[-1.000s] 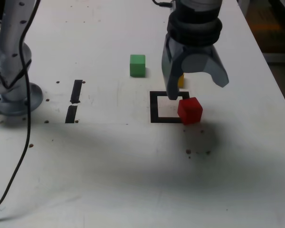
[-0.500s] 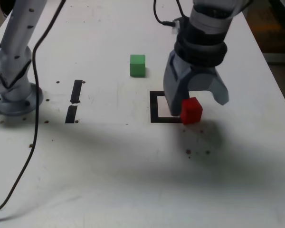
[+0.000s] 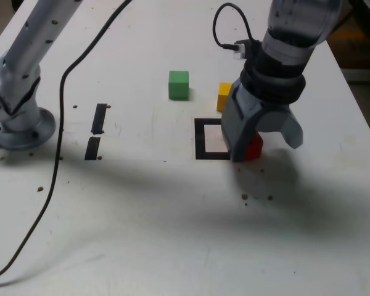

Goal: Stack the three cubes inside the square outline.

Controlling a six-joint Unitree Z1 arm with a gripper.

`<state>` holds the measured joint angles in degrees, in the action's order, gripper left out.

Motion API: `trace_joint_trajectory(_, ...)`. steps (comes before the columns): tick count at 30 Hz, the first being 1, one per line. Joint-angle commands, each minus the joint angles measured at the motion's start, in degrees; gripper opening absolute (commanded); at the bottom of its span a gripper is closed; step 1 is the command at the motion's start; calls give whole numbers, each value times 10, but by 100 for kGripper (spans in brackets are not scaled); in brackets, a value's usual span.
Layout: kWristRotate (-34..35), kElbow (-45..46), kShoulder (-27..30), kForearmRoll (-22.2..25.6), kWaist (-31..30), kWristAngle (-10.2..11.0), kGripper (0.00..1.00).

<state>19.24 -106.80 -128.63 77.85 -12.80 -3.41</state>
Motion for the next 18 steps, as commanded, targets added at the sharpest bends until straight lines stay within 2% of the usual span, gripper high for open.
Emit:
trace_joint_trajectory(1,1,0,-5,1,2,-1,87)
trace_joint_trajectory(5,0,0,-14,1,6,-6,83)
trace_joint_trajectory(8,-1,2,-19,1,8,-10,74)
trace_joint_trajectory(13,-2,-1,-19,3,8,-8,52)
trace_joint_trajectory(18,-3,-11,-14,6,8,6,30)
